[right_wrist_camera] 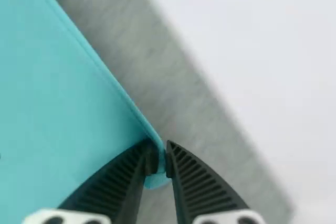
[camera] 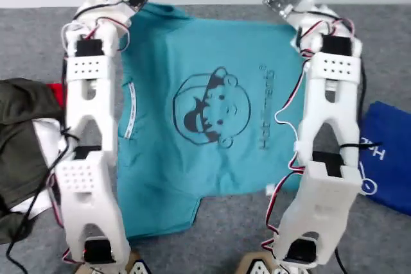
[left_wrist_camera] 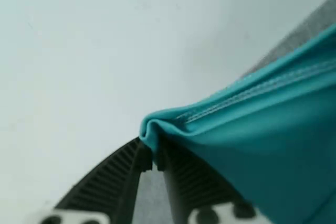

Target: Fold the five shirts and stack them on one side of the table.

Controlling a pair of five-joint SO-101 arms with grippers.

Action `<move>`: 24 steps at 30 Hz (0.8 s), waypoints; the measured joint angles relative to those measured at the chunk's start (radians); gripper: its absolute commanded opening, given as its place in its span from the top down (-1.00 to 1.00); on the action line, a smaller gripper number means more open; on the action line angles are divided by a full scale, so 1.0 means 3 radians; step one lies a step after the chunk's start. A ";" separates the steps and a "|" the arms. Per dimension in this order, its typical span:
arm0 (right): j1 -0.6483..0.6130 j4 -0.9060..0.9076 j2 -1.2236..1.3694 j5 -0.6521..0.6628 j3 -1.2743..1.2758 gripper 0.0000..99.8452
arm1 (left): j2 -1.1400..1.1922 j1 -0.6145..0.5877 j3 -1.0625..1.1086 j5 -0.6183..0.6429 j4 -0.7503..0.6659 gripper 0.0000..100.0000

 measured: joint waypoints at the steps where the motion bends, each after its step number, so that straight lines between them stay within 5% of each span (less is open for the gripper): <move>1: -0.0026 -0.0138 0.0000 0.0000 0.0000 0.98 | 0.0133 0.0000 -0.0240 0.0000 -0.0005 0.99; 5: -0.0107 -0.0419 0.0000 0.0005 0.0000 0.98 | 0.0527 0.0041 -0.1120 -0.0020 0.0077 0.99; 10: -0.0148 -0.0113 0.0000 0.0240 0.0000 0.98 | 0.0736 0.0097 -0.1913 -0.0332 0.0987 0.99; 19: -0.0179 0.1621 -0.0271 0.0409 0.0000 0.98 | 0.0772 0.0184 -0.2716 -0.0593 0.3396 0.99; 24: -0.0179 0.2578 -0.0471 0.0409 0.0000 0.98 | 0.0772 0.0143 -0.2721 -0.0639 0.3657 0.99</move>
